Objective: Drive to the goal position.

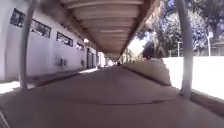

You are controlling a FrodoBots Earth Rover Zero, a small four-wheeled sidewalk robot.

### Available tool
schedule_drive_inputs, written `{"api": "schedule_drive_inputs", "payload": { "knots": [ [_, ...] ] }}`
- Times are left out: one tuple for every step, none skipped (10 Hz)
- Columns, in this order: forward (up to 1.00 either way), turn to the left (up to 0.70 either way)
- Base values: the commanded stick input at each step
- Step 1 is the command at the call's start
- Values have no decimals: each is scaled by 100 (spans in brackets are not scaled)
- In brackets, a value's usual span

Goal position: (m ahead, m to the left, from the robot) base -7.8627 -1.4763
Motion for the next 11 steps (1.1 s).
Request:
{"api": "schedule_drive_inputs", "payload": {
  "knots": [
    [50, 50],
    [50, 50],
    [50, 50],
    [50, 50],
    [50, 50],
    [50, 50],
    [50, 50],
    [50, 50],
    [50, 50],
    [50, 50],
    [50, 50]
  ]
}}
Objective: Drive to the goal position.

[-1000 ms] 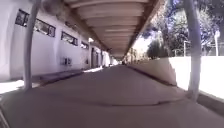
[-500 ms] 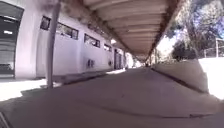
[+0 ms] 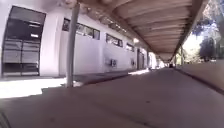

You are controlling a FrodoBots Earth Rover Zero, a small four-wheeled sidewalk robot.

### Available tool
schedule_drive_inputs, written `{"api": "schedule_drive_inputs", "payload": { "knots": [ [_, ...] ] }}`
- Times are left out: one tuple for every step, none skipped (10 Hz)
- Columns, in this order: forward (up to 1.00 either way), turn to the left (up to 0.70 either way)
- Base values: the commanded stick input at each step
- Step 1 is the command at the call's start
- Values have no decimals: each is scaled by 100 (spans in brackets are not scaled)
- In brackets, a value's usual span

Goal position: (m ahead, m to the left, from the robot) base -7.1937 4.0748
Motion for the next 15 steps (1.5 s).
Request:
{"api": "schedule_drive_inputs", "payload": {
  "knots": [
    [50, 50],
    [50, 50],
    [50, 50],
    [50, 50],
    [50, 50],
    [50, 50],
    [50, 50],
    [50, 50],
    [50, 50],
    [50, 50],
    [50, 50],
    [50, 50],
    [50, 50],
    [50, 50],
    [50, 50]
  ]
}}
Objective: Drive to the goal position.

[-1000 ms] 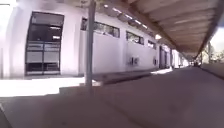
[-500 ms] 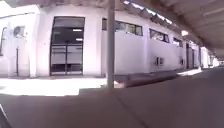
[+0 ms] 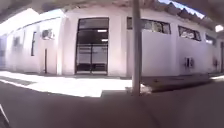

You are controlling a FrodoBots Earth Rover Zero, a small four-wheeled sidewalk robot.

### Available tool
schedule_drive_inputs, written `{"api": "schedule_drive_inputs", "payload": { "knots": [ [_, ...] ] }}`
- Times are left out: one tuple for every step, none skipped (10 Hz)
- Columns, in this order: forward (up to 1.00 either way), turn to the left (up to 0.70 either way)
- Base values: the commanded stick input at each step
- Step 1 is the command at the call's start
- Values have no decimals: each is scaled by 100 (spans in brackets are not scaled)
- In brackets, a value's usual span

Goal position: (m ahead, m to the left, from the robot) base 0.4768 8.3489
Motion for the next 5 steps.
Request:
{"api": "schedule_drive_inputs", "payload": {
  "knots": [
    [50, 50],
    [50, 50],
    [50, 50],
    [50, 50],
    [50, 50]
  ]
}}
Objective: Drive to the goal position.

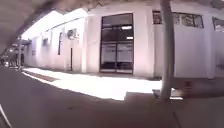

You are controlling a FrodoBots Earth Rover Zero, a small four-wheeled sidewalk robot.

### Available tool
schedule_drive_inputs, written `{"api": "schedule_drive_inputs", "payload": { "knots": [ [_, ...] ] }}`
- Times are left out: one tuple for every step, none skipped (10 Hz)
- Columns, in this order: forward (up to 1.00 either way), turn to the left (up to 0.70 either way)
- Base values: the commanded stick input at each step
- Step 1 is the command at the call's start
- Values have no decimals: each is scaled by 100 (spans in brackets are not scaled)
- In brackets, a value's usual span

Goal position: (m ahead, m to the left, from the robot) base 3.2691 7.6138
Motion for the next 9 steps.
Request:
{"api": "schedule_drive_inputs", "payload": {
  "knots": [
    [50, 50],
    [50, 50],
    [50, 50],
    [50, 50],
    [50, 50],
    [50, 50],
    [50, 50],
    [50, 45],
    [50, 20]
  ]
}}
